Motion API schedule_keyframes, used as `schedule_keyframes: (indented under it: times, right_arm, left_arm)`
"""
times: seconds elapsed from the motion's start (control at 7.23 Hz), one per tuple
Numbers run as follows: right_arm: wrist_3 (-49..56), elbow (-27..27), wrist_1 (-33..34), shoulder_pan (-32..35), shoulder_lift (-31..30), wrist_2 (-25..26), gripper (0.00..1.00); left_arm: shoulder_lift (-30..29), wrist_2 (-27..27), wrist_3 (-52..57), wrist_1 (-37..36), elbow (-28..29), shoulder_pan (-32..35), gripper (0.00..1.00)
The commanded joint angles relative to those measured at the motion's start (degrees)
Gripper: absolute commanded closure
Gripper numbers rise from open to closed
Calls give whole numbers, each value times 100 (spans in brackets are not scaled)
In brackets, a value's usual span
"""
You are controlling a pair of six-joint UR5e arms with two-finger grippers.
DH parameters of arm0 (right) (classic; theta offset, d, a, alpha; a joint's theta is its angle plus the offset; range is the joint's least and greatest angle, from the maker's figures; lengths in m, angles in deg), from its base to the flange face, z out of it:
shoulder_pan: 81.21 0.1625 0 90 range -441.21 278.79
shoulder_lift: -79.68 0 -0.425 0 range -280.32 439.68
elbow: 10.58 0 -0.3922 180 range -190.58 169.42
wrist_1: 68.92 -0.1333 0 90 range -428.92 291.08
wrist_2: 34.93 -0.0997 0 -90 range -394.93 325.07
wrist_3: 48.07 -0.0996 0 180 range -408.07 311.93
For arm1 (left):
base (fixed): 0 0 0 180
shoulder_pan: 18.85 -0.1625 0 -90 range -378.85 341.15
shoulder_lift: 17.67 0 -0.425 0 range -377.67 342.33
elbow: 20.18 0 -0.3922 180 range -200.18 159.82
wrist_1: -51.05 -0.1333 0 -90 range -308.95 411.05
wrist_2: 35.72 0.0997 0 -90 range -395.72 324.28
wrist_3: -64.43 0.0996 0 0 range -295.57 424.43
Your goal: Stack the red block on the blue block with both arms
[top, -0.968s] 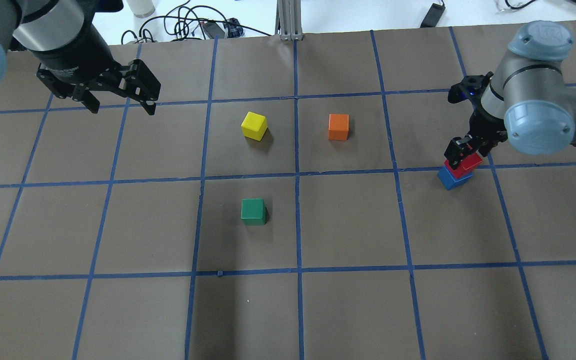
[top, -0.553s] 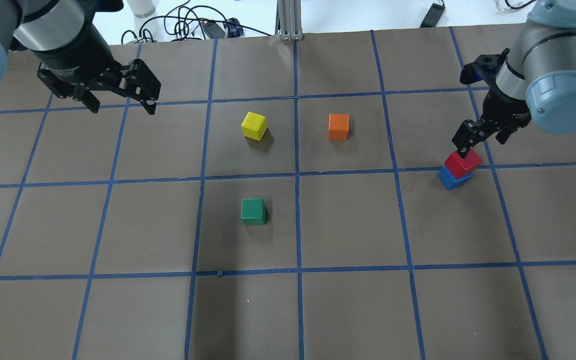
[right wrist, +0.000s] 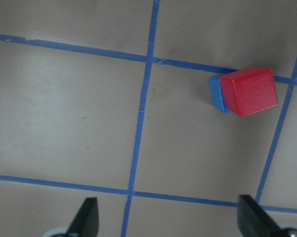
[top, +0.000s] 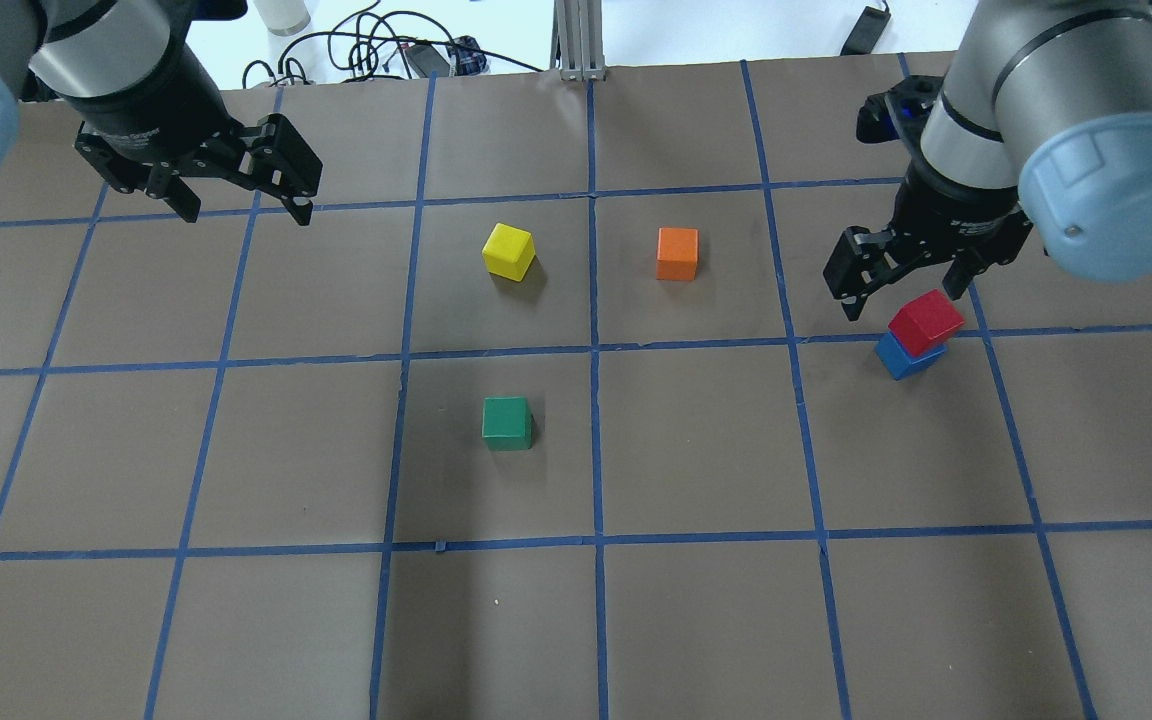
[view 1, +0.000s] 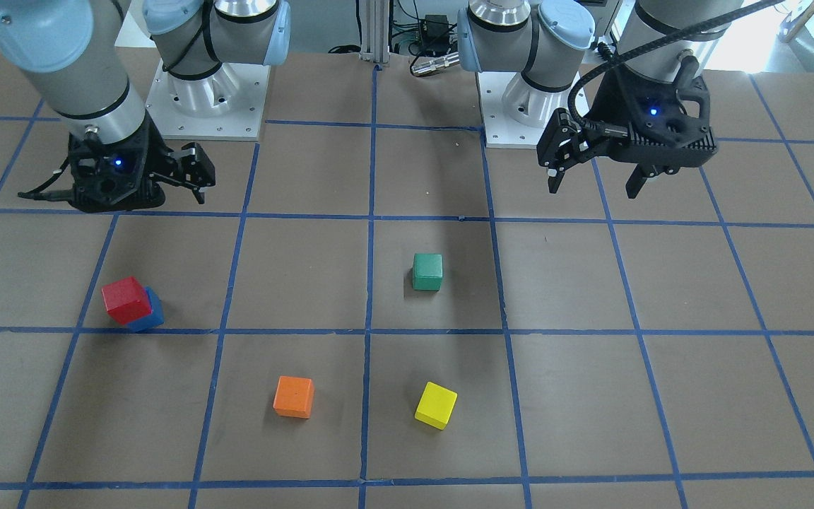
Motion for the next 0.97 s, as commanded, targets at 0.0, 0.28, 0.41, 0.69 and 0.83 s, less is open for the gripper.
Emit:
schedule_keyframes:
  times: [0.0,0.28,0.41,0.69,0.83]
  right_arm:
    - [-491,-381,-627,165,-86,-239,0]
    - [-526,-928,-964,165,-68,-239,0]
    - [-526,-938,-974,165,-68,-213,0]
    - [-535,-947,-921,130,-77,-204,0]
    - [-535,-929,-912,104,-86,-204,0]
  left_arm:
    - [41,0,-2,-13,-24,0,0]
    - [41,0,6,-5,-24,0,0]
    - [41,0,6,-13,-24,0,0]
    - [23,0,6,-13,-24,0,0]
    - [41,9,15,-13,-32,0,0]
